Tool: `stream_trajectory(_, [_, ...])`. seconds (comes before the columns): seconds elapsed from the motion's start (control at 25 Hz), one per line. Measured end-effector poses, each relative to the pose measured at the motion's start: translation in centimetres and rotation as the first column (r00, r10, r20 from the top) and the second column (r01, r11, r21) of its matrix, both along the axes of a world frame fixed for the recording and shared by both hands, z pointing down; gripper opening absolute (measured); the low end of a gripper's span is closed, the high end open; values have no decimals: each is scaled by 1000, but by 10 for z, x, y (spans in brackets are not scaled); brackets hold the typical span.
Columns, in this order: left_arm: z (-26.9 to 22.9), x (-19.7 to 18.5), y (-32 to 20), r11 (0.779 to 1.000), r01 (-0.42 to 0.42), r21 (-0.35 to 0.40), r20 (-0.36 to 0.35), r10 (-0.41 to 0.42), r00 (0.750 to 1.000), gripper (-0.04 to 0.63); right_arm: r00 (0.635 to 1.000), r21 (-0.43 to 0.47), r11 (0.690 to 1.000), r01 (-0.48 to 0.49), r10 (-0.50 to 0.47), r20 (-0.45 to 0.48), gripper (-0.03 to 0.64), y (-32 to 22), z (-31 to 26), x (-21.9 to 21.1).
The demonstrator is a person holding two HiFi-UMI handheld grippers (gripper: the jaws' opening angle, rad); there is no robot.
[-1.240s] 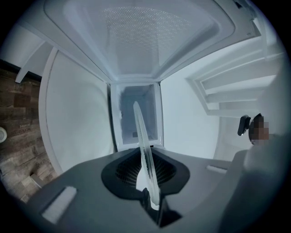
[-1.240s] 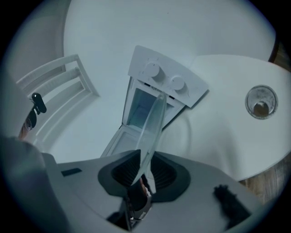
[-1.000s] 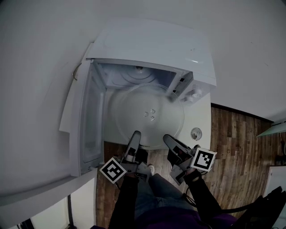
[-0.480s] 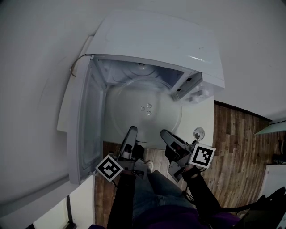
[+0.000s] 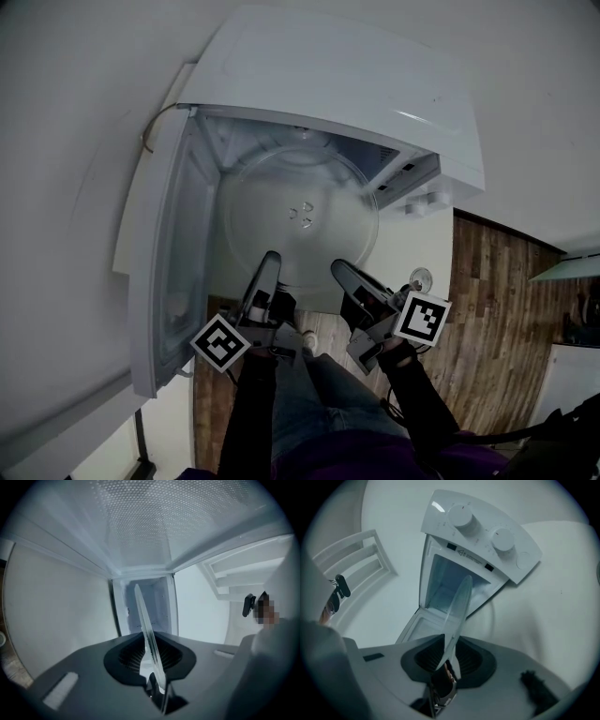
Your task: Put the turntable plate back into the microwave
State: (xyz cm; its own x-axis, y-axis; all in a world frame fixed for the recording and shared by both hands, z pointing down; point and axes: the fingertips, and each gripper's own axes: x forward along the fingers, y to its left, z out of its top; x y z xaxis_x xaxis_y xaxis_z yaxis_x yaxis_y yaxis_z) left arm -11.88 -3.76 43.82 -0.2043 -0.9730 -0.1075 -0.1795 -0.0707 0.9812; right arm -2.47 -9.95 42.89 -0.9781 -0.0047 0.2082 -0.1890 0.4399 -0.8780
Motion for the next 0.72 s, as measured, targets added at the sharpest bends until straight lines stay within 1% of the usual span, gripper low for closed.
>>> stream_trajectory(0.16, [3, -9, -5, 1000, 1, 3, -9, -1, 1000, 51, 1000, 3, 1000, -3, 3, -5, 75, -5, 3, -9])
stream_trajectory(0.48, [5, -24, -16, 1000, -5, -2, -4, 5, 1000, 51, 1000, 9, 1000, -14, 14, -15, 77, -16, 7, -22])
stream_trajectory(0.72, [9, -31, -20, 1000, 5, 12, -36, -4, 999, 51, 1000, 9, 1000, -16, 16, -23, 77, -20, 9, -30])
